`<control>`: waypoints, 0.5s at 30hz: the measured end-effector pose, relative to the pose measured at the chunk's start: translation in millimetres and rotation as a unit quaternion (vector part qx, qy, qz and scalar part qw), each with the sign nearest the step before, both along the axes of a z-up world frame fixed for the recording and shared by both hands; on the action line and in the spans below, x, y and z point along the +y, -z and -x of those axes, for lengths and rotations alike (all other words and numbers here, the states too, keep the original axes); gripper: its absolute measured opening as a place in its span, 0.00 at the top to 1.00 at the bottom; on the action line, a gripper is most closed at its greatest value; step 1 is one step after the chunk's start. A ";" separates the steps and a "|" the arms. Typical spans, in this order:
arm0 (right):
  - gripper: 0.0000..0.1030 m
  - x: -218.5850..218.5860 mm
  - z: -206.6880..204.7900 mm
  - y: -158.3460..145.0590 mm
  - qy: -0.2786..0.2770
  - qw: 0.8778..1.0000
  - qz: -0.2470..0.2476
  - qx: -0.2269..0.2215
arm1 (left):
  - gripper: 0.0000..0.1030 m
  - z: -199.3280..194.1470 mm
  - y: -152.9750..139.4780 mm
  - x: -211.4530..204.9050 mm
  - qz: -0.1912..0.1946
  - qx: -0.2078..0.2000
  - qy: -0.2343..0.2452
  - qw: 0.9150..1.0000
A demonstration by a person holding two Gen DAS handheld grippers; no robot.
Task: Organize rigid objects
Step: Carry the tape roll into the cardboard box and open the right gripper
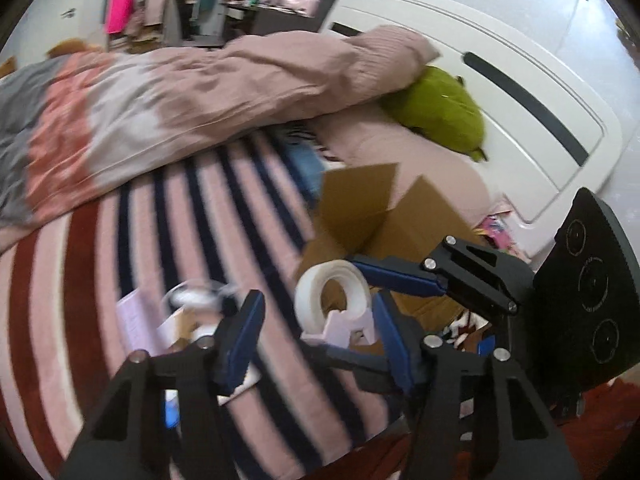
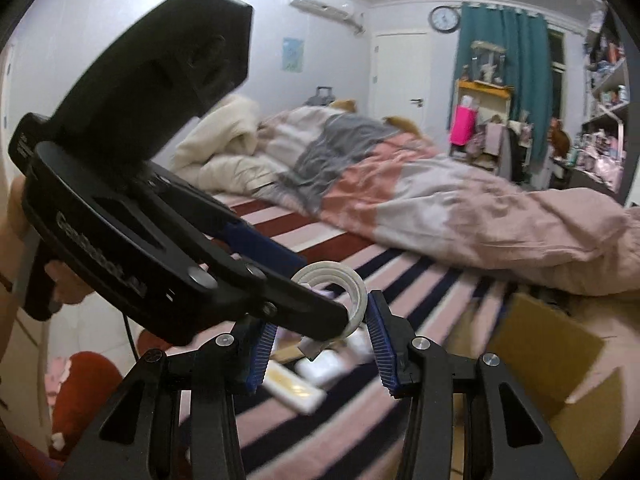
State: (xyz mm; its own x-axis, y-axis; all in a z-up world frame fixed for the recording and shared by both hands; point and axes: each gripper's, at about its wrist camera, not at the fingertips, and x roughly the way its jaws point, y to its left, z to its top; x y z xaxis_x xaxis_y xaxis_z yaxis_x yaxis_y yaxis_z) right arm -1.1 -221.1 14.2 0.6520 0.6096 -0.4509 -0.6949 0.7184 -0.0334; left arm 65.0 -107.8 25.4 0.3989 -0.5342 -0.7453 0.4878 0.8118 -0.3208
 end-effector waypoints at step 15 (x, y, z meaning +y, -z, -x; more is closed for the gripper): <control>0.62 -114.9 -47.7 10.1 0.109 0.988 0.033 0.107 | 0.68 -56.1 29.3 -137.5 -0.010 0.070 0.082 0.994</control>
